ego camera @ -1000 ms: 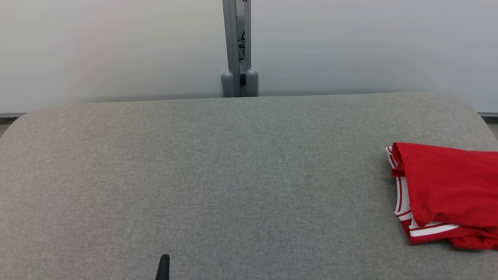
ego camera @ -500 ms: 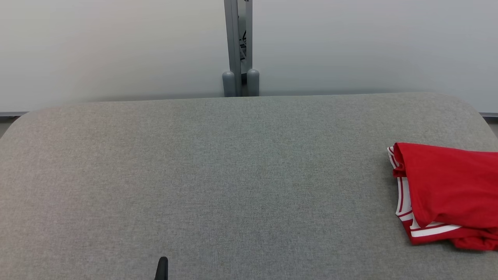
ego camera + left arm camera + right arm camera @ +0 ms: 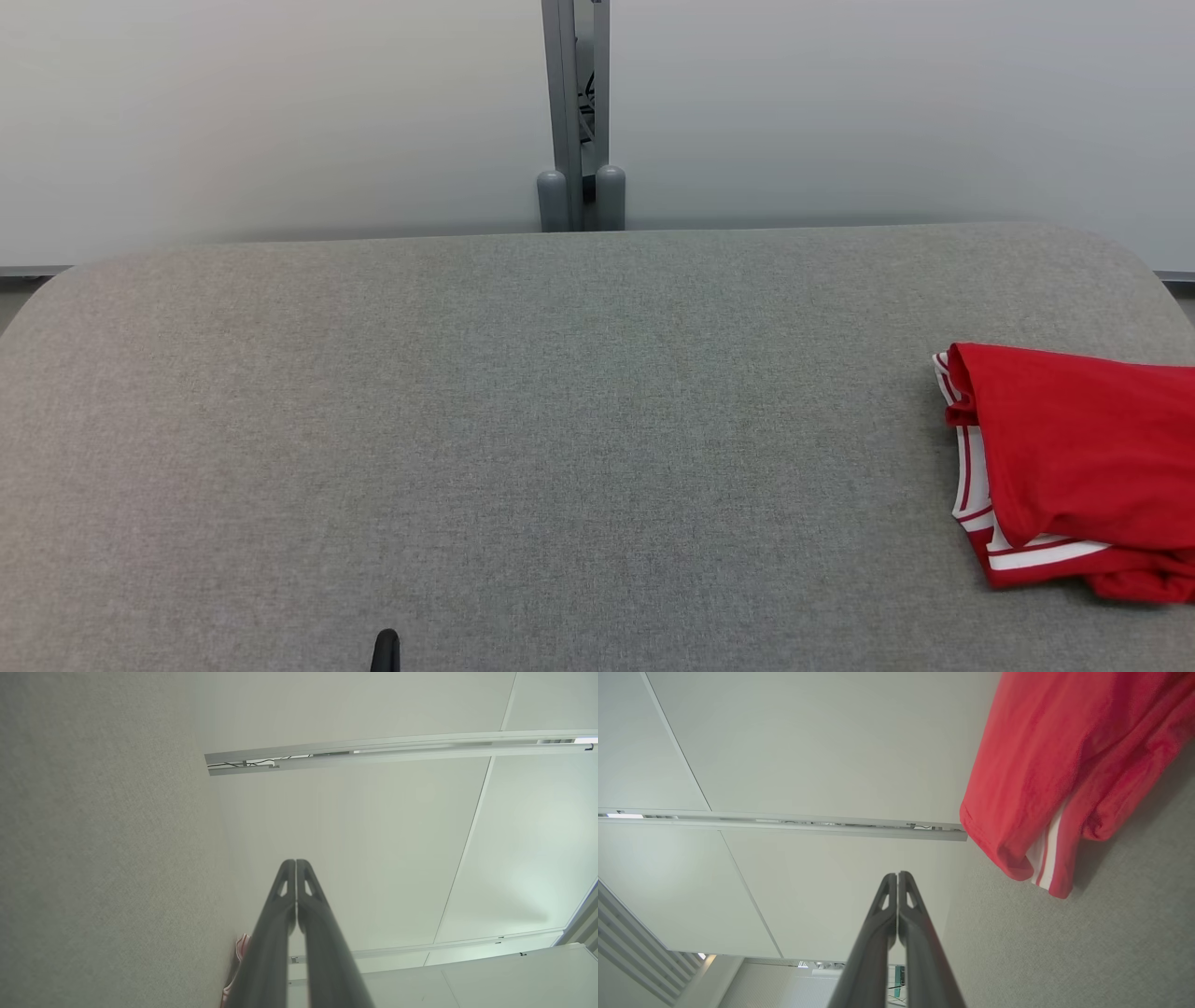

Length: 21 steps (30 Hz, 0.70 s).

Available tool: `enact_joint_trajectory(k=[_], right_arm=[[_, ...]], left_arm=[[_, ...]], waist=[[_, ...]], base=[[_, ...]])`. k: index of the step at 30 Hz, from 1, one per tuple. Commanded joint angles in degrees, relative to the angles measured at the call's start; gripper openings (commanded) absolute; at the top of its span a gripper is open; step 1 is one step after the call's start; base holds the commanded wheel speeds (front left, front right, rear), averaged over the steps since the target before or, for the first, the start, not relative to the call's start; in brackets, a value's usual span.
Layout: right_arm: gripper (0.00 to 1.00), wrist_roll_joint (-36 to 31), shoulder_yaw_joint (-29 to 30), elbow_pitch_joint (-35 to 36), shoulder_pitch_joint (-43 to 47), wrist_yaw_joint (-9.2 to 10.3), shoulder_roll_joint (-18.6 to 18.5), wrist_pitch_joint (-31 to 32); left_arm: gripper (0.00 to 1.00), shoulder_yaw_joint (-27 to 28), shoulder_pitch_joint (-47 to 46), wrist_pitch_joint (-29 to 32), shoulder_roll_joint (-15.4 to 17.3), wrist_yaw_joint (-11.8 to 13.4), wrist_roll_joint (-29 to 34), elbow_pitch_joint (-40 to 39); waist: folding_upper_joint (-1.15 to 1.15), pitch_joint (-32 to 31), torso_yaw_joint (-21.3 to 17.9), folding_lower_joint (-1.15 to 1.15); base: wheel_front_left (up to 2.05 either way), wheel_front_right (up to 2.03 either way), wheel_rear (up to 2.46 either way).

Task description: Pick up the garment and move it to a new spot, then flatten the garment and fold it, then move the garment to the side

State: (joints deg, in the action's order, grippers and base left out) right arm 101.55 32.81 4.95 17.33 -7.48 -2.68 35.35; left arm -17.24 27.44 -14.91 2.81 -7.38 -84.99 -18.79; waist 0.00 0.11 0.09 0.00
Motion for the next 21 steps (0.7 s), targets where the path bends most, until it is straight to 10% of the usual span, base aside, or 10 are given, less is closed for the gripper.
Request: enact_joint_trajectory(k=[1,21], right_arm=[[0.0,1.11,0.38,0.37,0.6,-0.02,-0.45,0.65],[0.0,0.96,0.29,0.36,0.46,-0.02,-0.43,0.42]], left_arm=[[0.0,0.16,0.38,-0.21,-0.03,-0.45,-0.67,-0.4],[0.0,0.16,0.3,-0.21,0.0,-0.43,-0.54,-0.35]], waist=[[0.0,0.0,0.02,0.0],[0.0,0.0,0.02,0.0]], base=[[0.0,0.0,0.0],[0.0,0.0,0.0]])
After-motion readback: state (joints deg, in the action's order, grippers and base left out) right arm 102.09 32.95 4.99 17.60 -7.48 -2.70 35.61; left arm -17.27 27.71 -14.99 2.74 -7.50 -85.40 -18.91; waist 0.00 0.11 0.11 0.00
